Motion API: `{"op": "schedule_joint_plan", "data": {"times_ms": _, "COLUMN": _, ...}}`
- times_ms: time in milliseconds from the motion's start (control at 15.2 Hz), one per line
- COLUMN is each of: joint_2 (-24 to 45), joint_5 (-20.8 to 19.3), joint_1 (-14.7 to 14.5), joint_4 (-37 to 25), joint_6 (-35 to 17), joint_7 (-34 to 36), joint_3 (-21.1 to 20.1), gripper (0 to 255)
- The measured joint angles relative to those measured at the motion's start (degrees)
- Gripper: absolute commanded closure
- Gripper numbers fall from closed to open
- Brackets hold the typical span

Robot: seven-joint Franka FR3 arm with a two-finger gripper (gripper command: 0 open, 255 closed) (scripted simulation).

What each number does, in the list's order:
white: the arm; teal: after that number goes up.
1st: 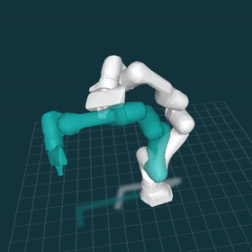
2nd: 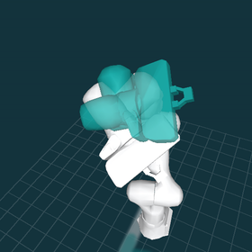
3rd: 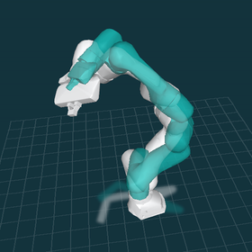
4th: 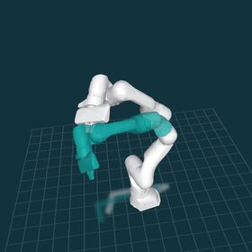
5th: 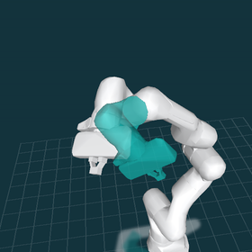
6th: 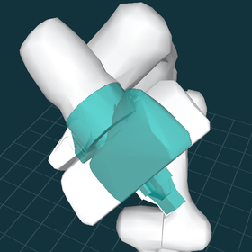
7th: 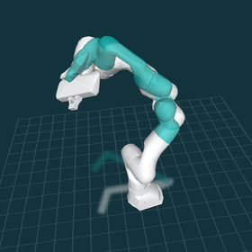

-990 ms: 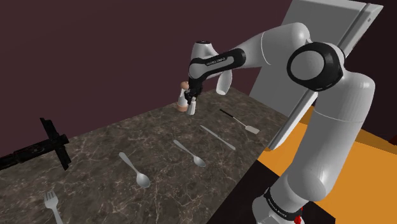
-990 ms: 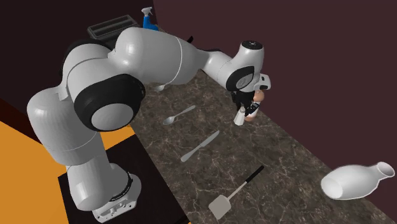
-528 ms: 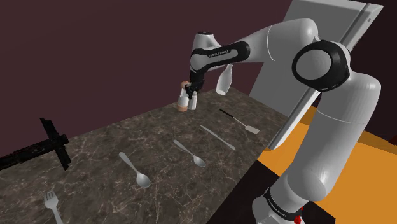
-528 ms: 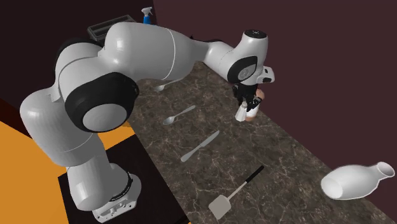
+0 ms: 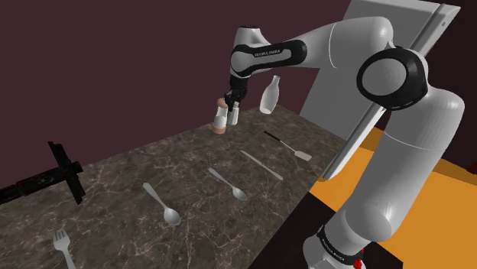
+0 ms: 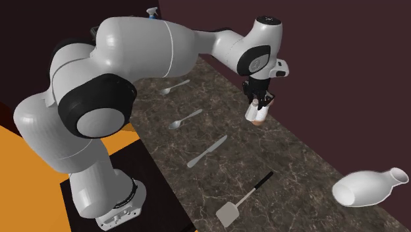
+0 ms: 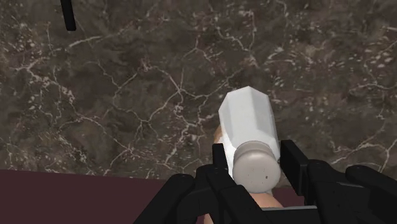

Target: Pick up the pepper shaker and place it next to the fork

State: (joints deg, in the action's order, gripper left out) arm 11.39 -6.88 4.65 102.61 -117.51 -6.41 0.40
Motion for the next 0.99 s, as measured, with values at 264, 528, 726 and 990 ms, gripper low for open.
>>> {"op": "schedule_joint_plan", "data": {"times_ms": 264, "joint_2": -0.78, "joint_5": 0.16, "joint_1": -0.05, "joint_4": -2.18, "joint_6": 2.94, "joint_7": -0.29, "joint_3": -0.05, "gripper": 255}}
{"op": "schedule_joint_plan", "data": {"times_ms": 528, "joint_2": -1.10, "joint_5": 0.29, "joint_1": -0.05, "joint_4": -4.85, "joint_6": 5.92, "joint_7": -0.65, "joint_3": -0.06, "gripper": 255}}
{"op": "schedule_joint_plan", "data": {"times_ms": 726, "joint_2": -1.56, "joint_5": 0.37, "joint_1": -0.09, "joint_4": -6.53, "joint_6": 8.07, "joint_7": -0.84, "joint_3": -0.09, "gripper": 255}}
{"op": "schedule_joint_plan", "data": {"times_ms": 990, "joint_2": -1.65, "joint_5": 0.46, "joint_1": -0.14, "joint_4": -9.46, "joint_6": 11.05, "joint_7": -1.11, "joint_3": -0.13, "gripper": 255}}
